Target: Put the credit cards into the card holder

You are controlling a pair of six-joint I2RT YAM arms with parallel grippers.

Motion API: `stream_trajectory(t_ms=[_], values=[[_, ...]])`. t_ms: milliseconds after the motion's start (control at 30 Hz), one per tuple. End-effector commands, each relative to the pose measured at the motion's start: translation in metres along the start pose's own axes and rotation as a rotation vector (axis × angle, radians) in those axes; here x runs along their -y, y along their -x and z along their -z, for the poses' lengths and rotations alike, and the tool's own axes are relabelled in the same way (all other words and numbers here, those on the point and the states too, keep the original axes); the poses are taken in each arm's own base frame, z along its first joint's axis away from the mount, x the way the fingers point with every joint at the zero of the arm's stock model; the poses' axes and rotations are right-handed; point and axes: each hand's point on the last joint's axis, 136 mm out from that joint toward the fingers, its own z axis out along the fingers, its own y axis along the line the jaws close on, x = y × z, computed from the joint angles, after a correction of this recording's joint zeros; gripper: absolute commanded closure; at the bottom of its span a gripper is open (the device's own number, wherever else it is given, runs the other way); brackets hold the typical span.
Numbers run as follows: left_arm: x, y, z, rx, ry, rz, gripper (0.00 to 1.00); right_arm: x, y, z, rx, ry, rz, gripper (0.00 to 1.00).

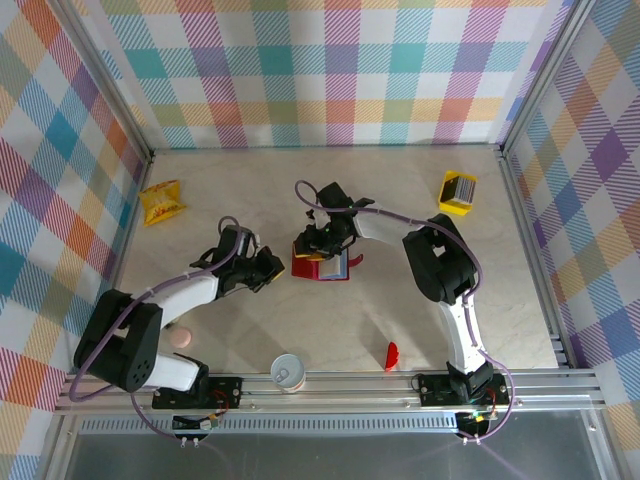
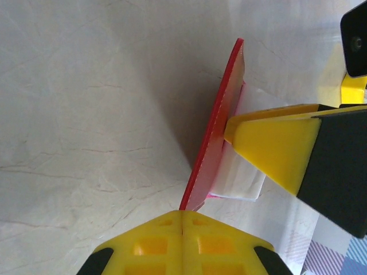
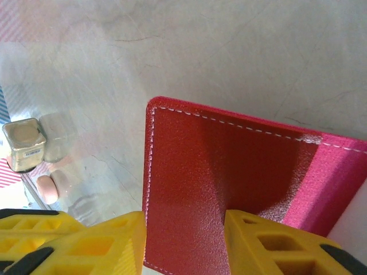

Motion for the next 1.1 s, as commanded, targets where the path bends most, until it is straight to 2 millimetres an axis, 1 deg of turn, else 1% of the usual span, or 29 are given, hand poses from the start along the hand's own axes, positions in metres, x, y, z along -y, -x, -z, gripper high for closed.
stream_trajectory(t_ms=[0, 300, 367, 467, 567, 667, 900, 1067], values=[[0.025, 0.007, -0.006, 0.007, -0.067, -0.032, 1.00, -0.018, 0.004, 0.014, 0.020, 0.014, 0.040, 0.60], [0.023, 0.002, -0.033, -0.027, -0.065, -0.034, 1.00, -0.017, 0.002, 0.017, 0.015, 0.012, 0.037, 0.60], [0.019, 0.002, -0.038, -0.031, -0.046, -0.031, 1.00, -0.019, 0.004, 0.022, 0.025, 0.015, 0.041, 0.60], [0.011, 0.001, -0.045, -0.038, -0.018, -0.021, 1.00, -0.018, 0.007, 0.038, 0.062, -0.007, 0.039, 0.59], [0.004, 0.000, -0.049, -0.041, -0.003, -0.014, 1.00, -0.001, 0.005, 0.056, 0.092, -0.089, -0.007, 0.57], [0.000, -0.002, -0.053, -0.048, 0.003, -0.012, 1.00, 0.017, -0.001, 0.066, 0.109, -0.186, -0.008, 0.56], [-0.005, -0.003, -0.057, -0.056, 0.015, -0.017, 1.00, 0.051, -0.012, 0.072, 0.099, -0.355, -0.028, 0.54], [-0.013, -0.005, -0.060, -0.063, 0.042, -0.023, 1.00, 0.063, -0.016, 0.071, 0.084, -0.407, -0.045, 0.52]])
